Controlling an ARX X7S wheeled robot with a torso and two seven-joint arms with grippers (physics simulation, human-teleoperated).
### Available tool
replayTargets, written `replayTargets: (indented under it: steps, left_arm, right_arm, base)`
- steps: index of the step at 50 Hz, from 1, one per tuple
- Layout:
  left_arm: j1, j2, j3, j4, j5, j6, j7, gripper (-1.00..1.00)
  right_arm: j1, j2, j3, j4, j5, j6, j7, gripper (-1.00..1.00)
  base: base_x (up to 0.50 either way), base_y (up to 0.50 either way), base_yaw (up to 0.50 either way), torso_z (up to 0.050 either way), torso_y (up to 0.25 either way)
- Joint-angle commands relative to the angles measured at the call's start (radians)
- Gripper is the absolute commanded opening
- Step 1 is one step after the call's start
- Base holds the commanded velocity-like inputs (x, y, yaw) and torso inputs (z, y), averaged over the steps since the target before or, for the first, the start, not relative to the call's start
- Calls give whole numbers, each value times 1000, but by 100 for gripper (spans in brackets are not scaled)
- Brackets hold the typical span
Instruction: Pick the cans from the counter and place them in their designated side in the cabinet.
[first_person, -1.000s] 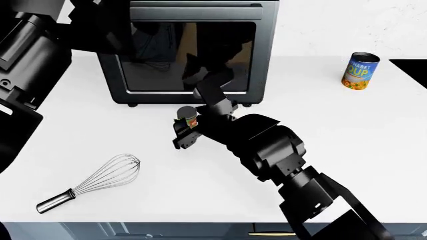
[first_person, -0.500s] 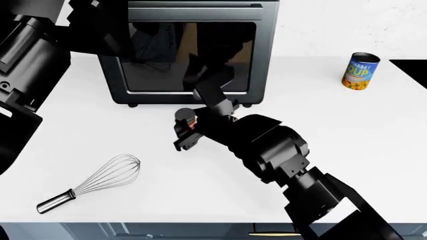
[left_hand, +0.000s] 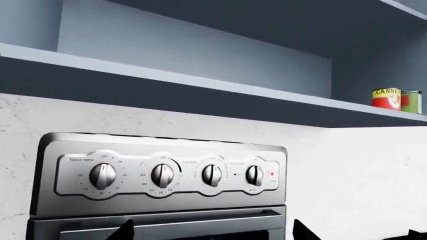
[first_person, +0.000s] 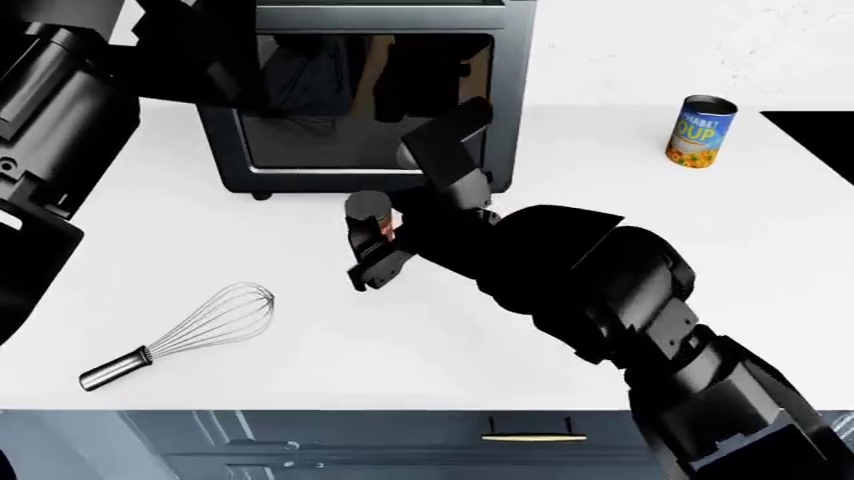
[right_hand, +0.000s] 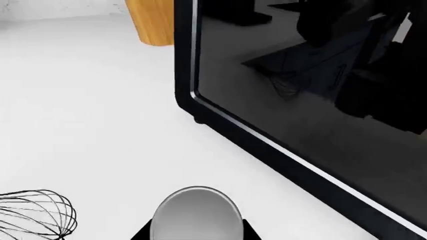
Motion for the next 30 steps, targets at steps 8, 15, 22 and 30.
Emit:
replayTargets:
  steps: [8,15,22,30]
  left_arm:
    - [-16,15,24,-2,-3,2,-7,100]
    - [-17,19,30,-2,-4,4,-9,100]
    - [-20,18,34,-1,-6,5,-13,100]
    - [-20,14,33,-2,-6,9,-11,100]
  right_arm:
    - [-15,111,123,-253,124,120,144,-100]
    - [-6,121,156,-266,140,123,179,-100]
    - [0,111,163,-270,140,117,197,-100]
    - [4,108,164,-284,148,120,205,-100]
  base:
    - [-190,-322,0,0,0]
    - [-4,-498,0,0,0]
    - [1,-500,0,0,0]
    - [1,-500,0,0,0]
